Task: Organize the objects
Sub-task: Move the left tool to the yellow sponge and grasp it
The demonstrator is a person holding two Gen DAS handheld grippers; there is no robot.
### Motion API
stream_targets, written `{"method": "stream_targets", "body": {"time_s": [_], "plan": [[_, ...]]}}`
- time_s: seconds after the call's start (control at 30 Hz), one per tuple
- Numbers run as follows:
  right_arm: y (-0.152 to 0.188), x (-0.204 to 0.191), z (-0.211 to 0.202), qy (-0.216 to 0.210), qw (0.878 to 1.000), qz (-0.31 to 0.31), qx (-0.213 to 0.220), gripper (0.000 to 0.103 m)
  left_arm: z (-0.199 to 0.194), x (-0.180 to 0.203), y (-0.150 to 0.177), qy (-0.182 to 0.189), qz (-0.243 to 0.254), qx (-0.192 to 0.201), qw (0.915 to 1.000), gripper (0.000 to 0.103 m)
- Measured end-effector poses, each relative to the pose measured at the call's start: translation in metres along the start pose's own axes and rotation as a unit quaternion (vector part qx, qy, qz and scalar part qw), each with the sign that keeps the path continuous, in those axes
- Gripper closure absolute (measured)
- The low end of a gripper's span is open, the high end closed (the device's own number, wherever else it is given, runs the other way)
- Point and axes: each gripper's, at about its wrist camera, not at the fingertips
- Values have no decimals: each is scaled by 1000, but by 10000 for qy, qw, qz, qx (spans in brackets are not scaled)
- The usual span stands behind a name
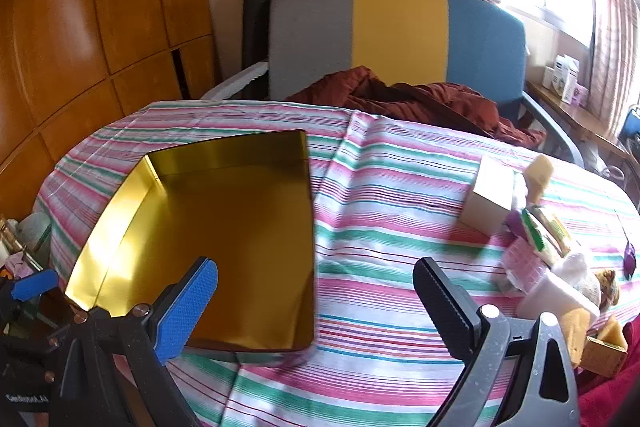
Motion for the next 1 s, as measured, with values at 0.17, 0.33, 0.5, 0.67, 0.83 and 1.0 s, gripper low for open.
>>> {"method": "stream_targets", "body": {"time_s": [0.17,0.33,0.5,0.67,0.83,1.0], "plan": [[1,27,-17,249,9994,218,77,3,-4,23,-6,287,347,114,9989,1],[3,66,-42,536,9972,495,139,3,-9,54,-14,862,812,239,9927,0],[5,111,-82,1042,9915,735,256,3,-15,91,-24,1252,1231,386,9837,0],[14,162,-127,1653,9794,1118,297,3,-22,133,-33,1571,1674,559,9717,0],[24,207,-166,2117,9654,1490,303,3,-30,184,-38,1947,2106,662,9557,1],[36,238,-190,2353,9521,1923,343,3,-38,237,-34,2288,2598,701,9355,1]]}}
Point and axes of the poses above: each gripper's, at about its wrist camera, not at the fingertips, and z roughly the way its jaws point, x to its right, y to its underside, and after that the axes turned 15 degrees about -y, right-handed
